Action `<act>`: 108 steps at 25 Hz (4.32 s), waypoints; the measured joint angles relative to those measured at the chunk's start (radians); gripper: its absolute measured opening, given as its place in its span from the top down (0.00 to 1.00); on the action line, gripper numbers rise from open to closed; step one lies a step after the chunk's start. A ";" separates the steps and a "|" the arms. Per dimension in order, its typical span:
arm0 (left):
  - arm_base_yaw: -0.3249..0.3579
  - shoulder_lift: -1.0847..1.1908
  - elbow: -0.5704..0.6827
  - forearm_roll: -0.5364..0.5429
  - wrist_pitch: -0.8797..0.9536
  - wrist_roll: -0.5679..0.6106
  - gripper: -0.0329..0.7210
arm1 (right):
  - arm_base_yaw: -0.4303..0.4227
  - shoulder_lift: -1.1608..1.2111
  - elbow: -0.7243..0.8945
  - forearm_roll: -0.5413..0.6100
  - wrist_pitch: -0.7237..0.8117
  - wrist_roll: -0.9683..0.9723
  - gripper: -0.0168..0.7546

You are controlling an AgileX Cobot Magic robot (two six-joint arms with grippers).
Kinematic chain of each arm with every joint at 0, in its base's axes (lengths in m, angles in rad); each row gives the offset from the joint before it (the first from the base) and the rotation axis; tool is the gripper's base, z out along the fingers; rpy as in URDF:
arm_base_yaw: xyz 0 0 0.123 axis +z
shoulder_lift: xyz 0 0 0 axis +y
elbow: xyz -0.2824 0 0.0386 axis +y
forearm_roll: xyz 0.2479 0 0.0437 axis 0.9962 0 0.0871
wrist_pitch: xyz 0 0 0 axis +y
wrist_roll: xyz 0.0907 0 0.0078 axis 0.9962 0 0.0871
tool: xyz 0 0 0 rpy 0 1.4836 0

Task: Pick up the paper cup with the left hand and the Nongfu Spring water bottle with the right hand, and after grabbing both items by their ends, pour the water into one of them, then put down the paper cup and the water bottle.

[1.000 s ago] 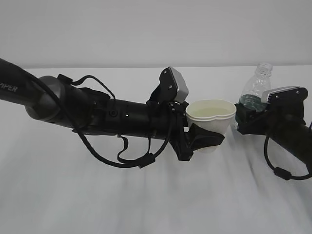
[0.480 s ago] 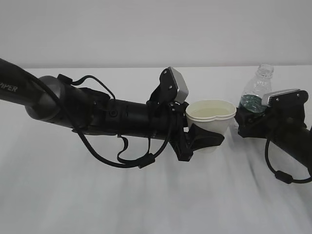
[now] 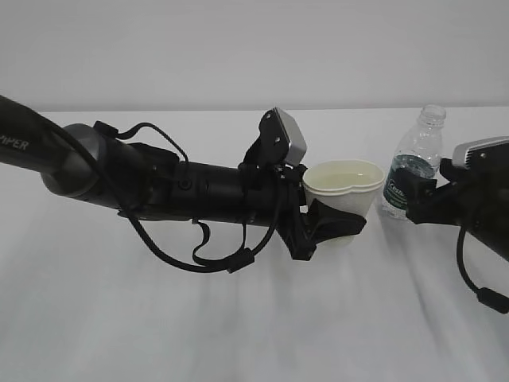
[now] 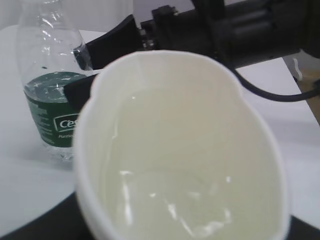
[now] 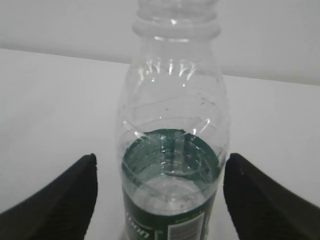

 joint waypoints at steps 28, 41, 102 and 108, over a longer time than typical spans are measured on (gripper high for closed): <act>0.173 0.000 0.000 -0.106 0.047 0.041 0.45 | 0.000 -0.370 0.332 -0.040 -0.001 0.005 0.22; 0.246 0.000 0.034 -0.152 -0.024 0.107 0.45 | 0.000 -0.370 0.332 -0.040 -0.001 0.009 0.22; 0.465 0.000 0.412 -0.702 -0.239 0.568 0.46 | 0.000 -0.370 0.332 -0.049 -0.002 0.055 0.22; 0.465 0.011 0.412 -0.737 -0.247 0.568 0.46 | 0.000 -0.370 0.332 -0.049 -0.002 0.055 0.22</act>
